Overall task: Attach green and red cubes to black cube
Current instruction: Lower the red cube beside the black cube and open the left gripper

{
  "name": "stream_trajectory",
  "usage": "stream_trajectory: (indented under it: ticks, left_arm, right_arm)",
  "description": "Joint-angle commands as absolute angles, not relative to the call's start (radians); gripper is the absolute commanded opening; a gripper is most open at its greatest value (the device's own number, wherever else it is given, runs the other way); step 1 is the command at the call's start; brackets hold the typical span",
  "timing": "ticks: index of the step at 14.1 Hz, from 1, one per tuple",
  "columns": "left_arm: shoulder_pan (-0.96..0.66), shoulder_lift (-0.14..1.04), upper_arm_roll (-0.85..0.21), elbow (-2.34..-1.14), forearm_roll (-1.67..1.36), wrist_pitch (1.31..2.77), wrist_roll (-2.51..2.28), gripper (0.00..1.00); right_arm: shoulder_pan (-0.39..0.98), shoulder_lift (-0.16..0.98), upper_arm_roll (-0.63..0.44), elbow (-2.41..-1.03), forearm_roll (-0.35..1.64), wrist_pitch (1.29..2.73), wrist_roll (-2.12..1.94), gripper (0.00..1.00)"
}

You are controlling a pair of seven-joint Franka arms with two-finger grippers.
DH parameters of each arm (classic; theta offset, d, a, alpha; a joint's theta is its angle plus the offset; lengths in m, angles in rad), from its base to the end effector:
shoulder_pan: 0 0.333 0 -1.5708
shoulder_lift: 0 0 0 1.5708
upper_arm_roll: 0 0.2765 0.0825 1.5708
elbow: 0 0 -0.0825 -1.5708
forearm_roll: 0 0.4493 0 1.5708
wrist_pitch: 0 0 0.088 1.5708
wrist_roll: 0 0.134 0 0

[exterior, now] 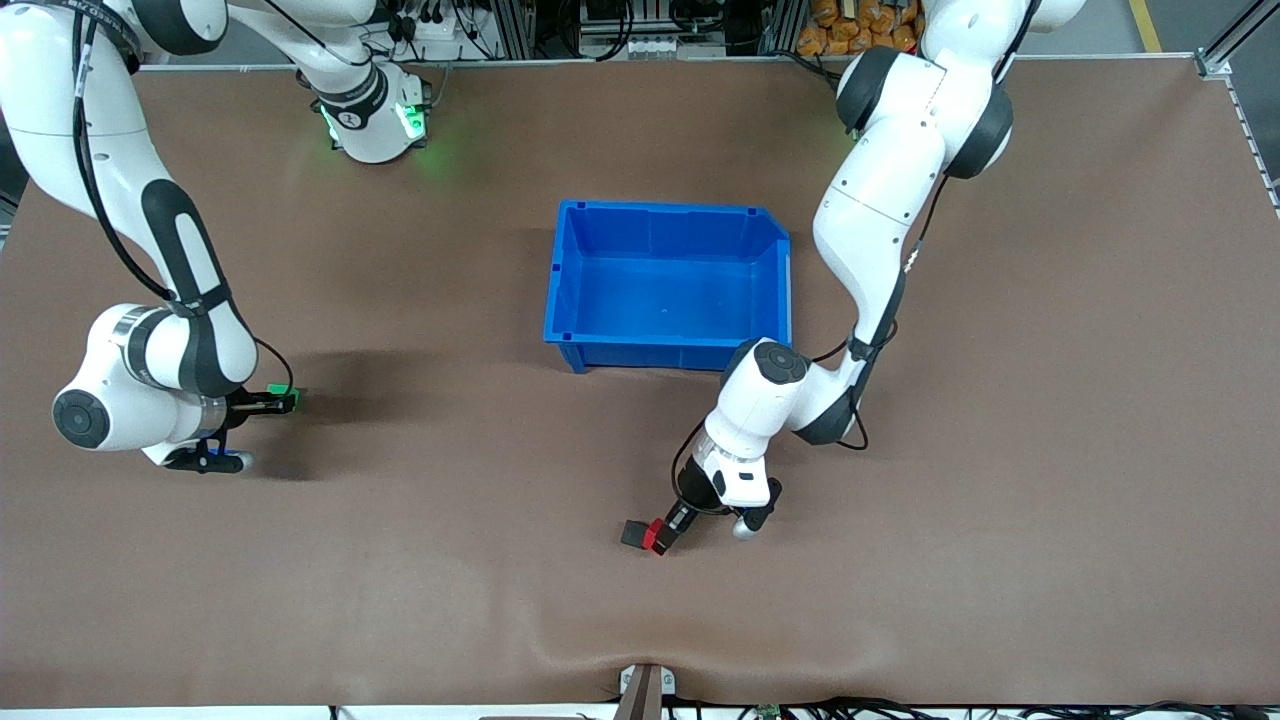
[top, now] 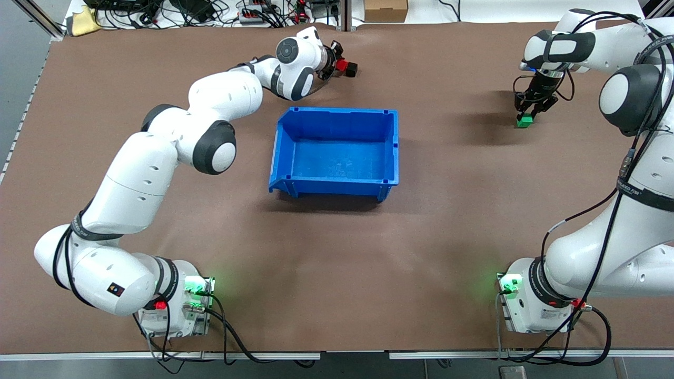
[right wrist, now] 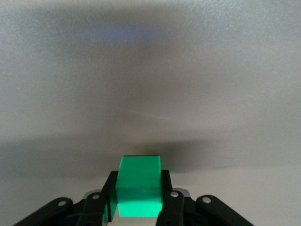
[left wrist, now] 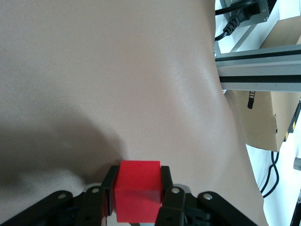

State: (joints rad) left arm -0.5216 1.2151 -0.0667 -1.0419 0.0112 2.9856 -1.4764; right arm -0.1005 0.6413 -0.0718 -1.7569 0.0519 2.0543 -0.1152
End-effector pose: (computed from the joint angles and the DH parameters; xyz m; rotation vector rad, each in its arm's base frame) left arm 0.7126 -0.4504 0.0908 2.1898 1.1192 0.4400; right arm 0.6254 -0.1068 0.0754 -3.0495 0.1257 0.5220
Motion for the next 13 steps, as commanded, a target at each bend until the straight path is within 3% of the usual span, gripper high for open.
stream_trajectory:
  ticks: [1,10,11,13]
  left_arm:
    - [-0.531,1.278,-0.054,-0.956,0.000,2.999,-1.489,0.01]
    - [-0.581,1.243,-0.044,-0.968,0.002,3.002,-1.693,0.07]
    - [-0.592,1.235,-0.043,-0.972,0.003,2.993,-1.718,0.22]
    - [-0.597,1.232,-0.028,-0.977,0.003,2.958,-1.727,1.00]
  right_arm:
    - [-0.110,0.629,-0.066,-1.753,0.118,2.048,-0.082,0.00]
    - [-0.045,0.629,-0.060,-1.583,0.146,1.910,0.202,0.00]
    - [-0.040,0.629,-0.060,-1.580,0.182,1.902,0.204,0.00]
    - [-0.022,0.629,-0.061,-1.580,0.256,1.898,0.206,0.00]
